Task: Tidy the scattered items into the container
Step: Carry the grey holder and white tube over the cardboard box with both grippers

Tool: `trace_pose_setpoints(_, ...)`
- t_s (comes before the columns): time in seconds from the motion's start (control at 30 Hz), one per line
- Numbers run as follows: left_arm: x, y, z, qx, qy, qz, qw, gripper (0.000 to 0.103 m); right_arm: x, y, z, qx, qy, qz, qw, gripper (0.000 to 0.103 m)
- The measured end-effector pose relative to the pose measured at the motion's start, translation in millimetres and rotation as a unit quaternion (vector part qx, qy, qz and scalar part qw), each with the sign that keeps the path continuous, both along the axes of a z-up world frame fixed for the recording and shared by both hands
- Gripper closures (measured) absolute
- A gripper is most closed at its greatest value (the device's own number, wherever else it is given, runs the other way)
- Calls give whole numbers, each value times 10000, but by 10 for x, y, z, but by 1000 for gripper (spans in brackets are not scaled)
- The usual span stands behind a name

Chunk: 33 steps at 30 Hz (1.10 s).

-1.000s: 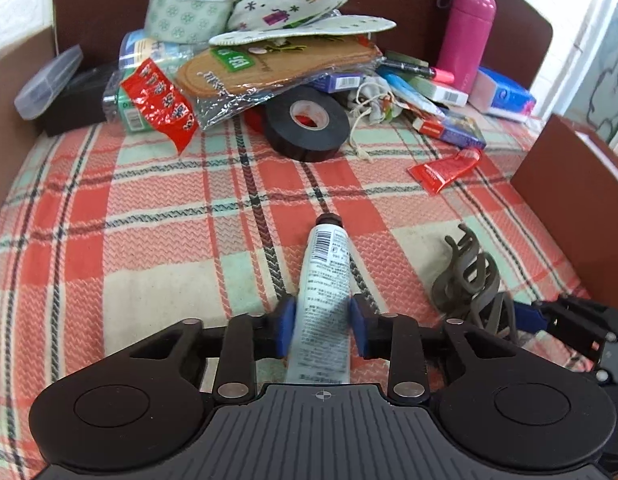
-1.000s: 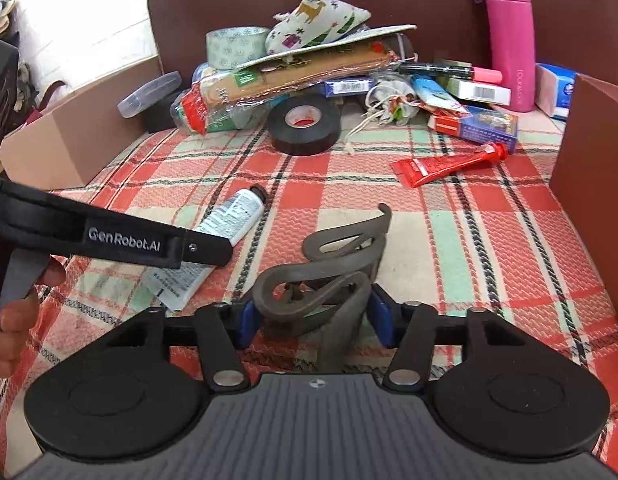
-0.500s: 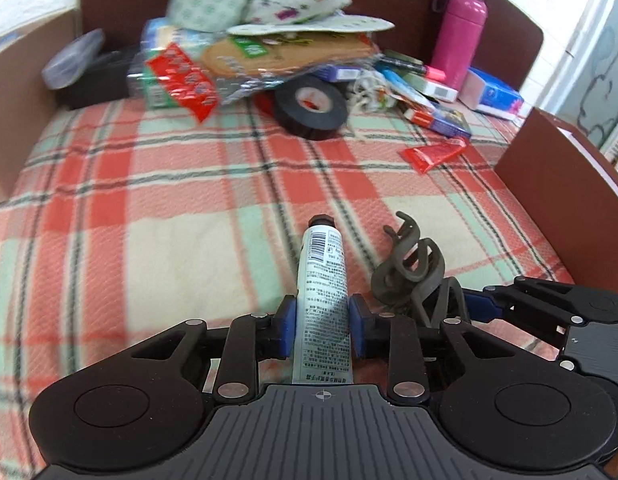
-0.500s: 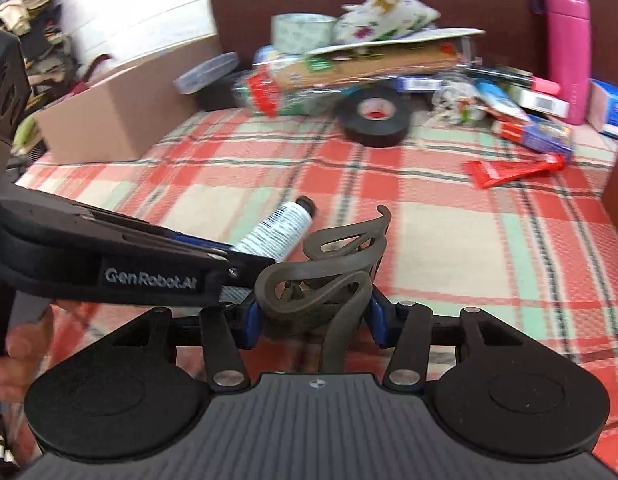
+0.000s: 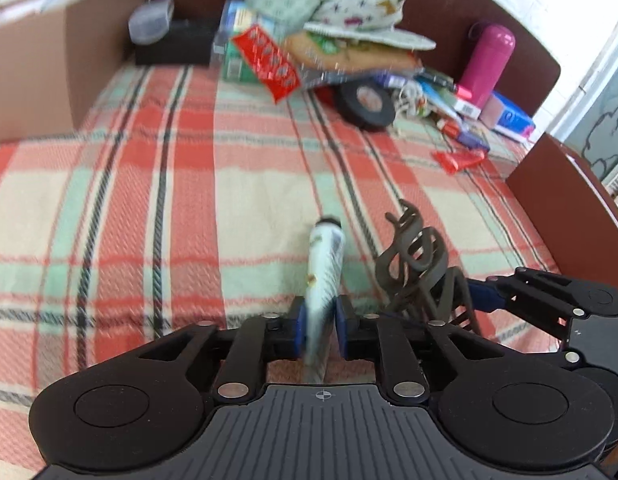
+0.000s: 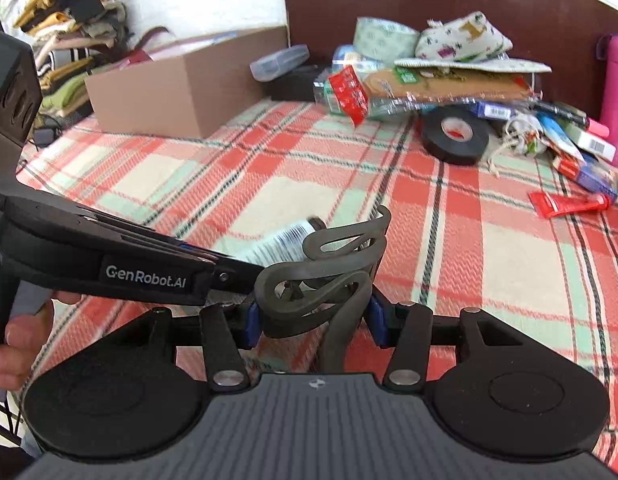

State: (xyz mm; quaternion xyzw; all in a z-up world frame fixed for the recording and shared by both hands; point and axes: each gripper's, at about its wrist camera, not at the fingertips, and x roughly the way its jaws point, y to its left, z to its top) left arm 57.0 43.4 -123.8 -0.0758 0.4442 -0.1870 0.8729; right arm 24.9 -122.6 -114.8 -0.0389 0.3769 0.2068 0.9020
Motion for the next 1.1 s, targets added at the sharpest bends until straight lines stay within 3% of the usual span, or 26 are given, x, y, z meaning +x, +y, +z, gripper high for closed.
trace_pose_setpoints(0.2,80,-96,-62,123,13,-172,9998,69,35,-87,-101,16,168,-103,9998,47)
trace_pose_setpoints(0.27,92,-149,-62,264,-27,-211,9994,93,49,-78,-110,1,156,-88,9998,47)
trace_pose_setpoints(0.5,-15,-125,10,231,-14,-136,9996,95,-2,-52,-43,112,83,-41,9999,47)
trace_pose_setpoints(0.83,-418,350,679,288,-893,319,9951,95,-198,286,489,268,-565,613,9962,47)
trace_pose_setpoints(1.1,-521,913,1244,508,-1496,937,9830,95,-116,861,980,322,-1074,1422,9835,47)
